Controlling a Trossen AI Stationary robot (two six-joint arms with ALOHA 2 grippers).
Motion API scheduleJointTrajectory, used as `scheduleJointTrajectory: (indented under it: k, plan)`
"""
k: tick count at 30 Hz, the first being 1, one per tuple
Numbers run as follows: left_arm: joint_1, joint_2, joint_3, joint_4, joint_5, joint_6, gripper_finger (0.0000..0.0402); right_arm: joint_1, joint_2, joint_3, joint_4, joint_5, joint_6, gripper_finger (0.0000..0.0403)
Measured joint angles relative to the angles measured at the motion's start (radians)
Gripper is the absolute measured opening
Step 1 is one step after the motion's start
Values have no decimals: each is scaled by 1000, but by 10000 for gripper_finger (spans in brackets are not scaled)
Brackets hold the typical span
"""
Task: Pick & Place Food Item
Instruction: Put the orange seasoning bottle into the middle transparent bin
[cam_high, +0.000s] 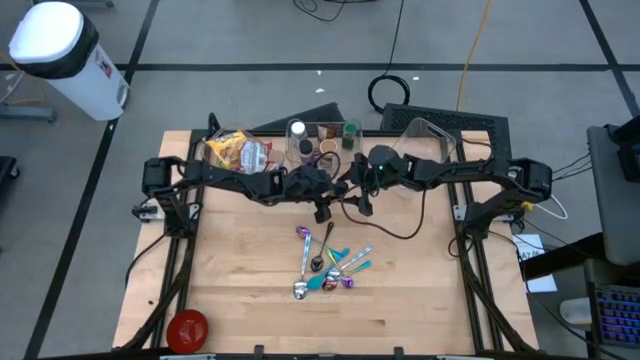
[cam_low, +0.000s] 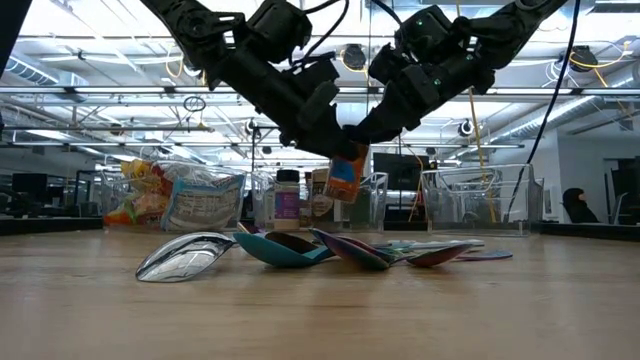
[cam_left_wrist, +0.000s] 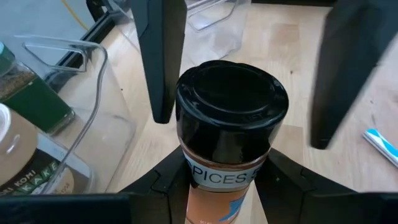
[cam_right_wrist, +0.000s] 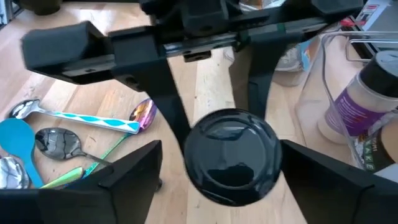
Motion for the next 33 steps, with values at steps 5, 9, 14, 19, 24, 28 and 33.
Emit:
scheduleJointTrajectory:
  k: [5,9,14,19,24,28,33]
  plan:
    - [-2,0,0,7,2,0,155,0,0,0,0,1,-1,252]
    - [-2,0,0,7,6,-1,163,0,0,0,1,5,-4,198]
    - [-3,0,-1,13,4,-44,193,0,0,0,0,-1,-7,194]
    - [-10,-24,-2,0,4,-37,238,-3,-29,0,-12,-1,-6,194]
    - [-2,-130,0,-128,0,30,271,-22,-124,0,-85,25,32,200]
    - [18,-224,0,-232,-1,-37,286,-29,-216,0,-142,149,49,195]
    - [23,-285,0,-333,0,-72,290,-29,-268,0,-57,326,48,195]
